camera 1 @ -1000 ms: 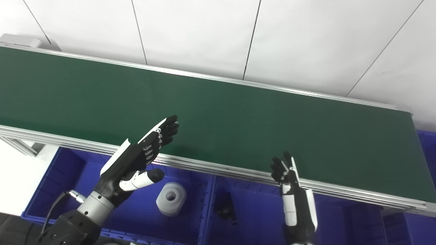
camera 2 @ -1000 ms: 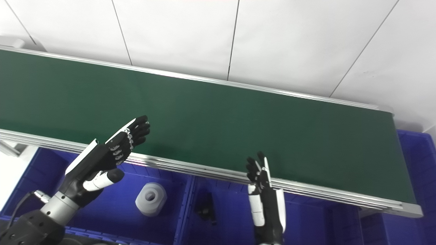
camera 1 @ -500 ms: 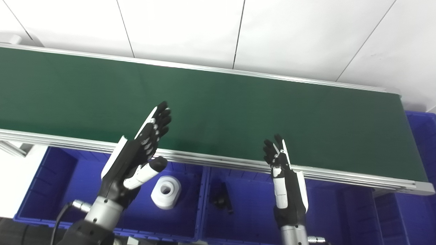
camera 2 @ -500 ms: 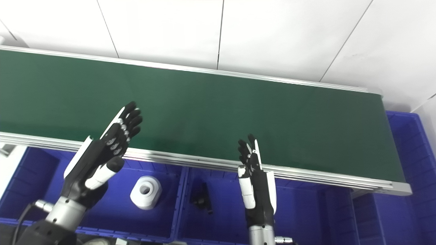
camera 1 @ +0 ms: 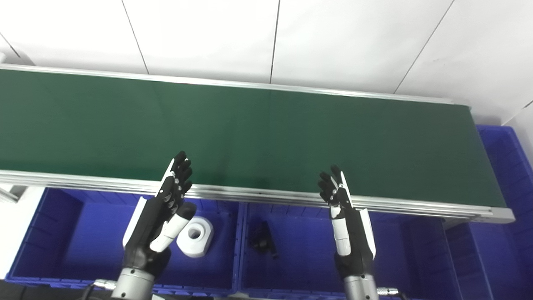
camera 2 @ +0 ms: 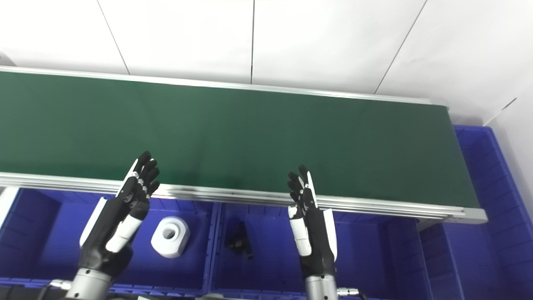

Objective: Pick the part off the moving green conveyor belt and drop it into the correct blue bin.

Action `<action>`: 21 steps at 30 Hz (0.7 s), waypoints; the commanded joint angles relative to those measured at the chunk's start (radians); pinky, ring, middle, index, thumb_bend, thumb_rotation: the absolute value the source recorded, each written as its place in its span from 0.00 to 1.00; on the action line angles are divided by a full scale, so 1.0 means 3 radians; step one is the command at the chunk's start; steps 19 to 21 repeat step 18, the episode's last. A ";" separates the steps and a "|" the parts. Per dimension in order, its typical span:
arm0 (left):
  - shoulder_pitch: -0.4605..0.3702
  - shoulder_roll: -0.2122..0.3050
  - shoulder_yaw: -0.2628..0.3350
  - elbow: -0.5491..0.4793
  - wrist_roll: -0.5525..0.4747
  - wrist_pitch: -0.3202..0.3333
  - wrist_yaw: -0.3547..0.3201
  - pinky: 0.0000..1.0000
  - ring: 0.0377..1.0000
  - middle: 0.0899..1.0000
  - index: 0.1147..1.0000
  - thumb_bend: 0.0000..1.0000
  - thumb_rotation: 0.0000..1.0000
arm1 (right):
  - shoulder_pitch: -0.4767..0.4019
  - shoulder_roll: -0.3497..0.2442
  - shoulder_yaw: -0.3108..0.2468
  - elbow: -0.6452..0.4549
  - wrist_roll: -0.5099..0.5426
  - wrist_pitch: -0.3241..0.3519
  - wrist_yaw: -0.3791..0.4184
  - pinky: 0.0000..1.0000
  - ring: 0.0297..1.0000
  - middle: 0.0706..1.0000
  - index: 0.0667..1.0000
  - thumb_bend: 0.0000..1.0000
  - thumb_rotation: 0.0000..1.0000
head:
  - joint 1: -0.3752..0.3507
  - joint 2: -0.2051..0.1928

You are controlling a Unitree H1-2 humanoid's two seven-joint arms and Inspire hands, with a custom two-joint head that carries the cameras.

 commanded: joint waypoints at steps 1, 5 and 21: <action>0.0007 -0.0026 -0.0022 0.0013 0.0048 -0.0235 0.0043 1.00 1.00 1.00 1.00 0.62 0.70 | 0.0032 0.0010 0.0014 -0.0041 -0.0002 -0.0151 -0.0018 0.94 0.93 0.93 1.00 0.76 1.00 | 0.0003 0.0003; 0.0044 -0.0095 -0.0050 0.0113 0.0136 -0.0353 0.0105 1.00 1.00 1.00 1.00 0.62 0.70 | 0.0083 -0.0020 0.0011 -0.0035 -0.0022 -0.0193 -0.0026 0.94 0.93 0.94 1.00 0.78 1.00 | 0.0068 -0.0017; 0.0029 -0.0330 -0.0071 0.0266 0.0601 -0.0679 0.0447 0.99 0.97 0.99 1.00 0.62 0.80 | 0.0245 -0.0064 -0.0152 0.0022 0.0044 -0.0446 -0.0122 0.97 0.97 0.99 1.00 0.80 1.00 | 0.0229 -0.0127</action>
